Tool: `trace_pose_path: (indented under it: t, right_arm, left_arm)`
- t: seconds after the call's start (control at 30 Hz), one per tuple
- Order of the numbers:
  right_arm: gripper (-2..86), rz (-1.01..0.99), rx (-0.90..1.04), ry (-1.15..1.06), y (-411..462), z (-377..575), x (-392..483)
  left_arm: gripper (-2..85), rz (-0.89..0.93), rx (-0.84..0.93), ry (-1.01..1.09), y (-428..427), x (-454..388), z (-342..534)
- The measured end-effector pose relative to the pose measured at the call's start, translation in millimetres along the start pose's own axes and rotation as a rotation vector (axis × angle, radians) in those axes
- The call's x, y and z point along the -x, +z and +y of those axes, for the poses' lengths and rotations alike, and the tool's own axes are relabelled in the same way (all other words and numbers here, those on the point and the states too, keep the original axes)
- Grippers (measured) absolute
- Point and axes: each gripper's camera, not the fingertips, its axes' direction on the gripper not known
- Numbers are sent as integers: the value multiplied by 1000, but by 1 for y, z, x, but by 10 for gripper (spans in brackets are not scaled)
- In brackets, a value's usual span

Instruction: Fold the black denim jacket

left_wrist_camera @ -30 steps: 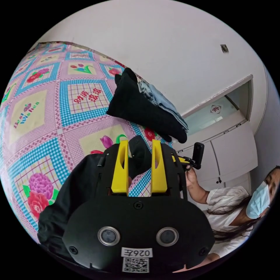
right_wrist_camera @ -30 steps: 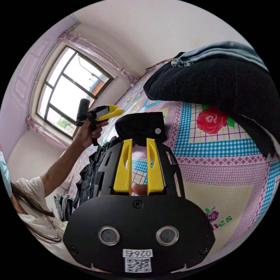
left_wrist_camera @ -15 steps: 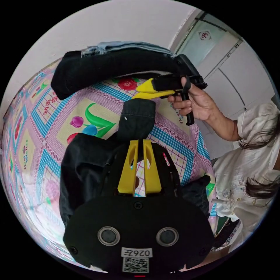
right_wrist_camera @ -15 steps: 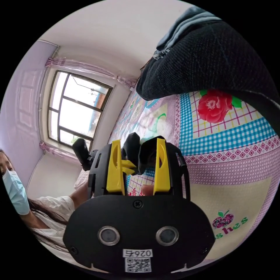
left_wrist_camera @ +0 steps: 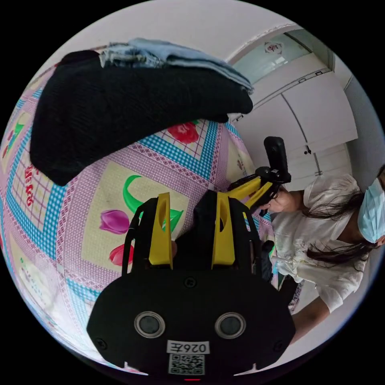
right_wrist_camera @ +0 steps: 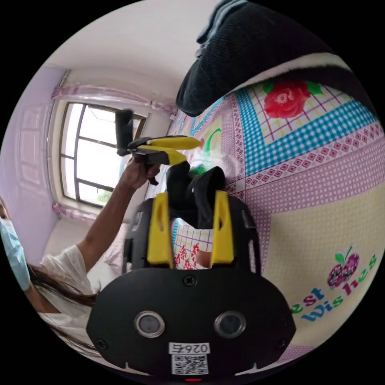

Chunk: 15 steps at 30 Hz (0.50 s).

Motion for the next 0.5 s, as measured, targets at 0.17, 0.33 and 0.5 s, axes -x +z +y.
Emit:
trace_pose_path:
  t: [0.17, 0.33, 0.5]
  right_arm:
    - [-10, 30, -36, -131, -14, 19, 2]
    - [-12, 39, -61, -264, -26, 35, 6]
    - [-11, 174, -89, -586, -42, 61, 48]
  left_arm:
    - [176, 46, 106, 102, 20, 0, -34]
    - [184, 127, 201, 172, 31, -9, -56]
    - [212, 147, 183, 273, 12, -35, -79]
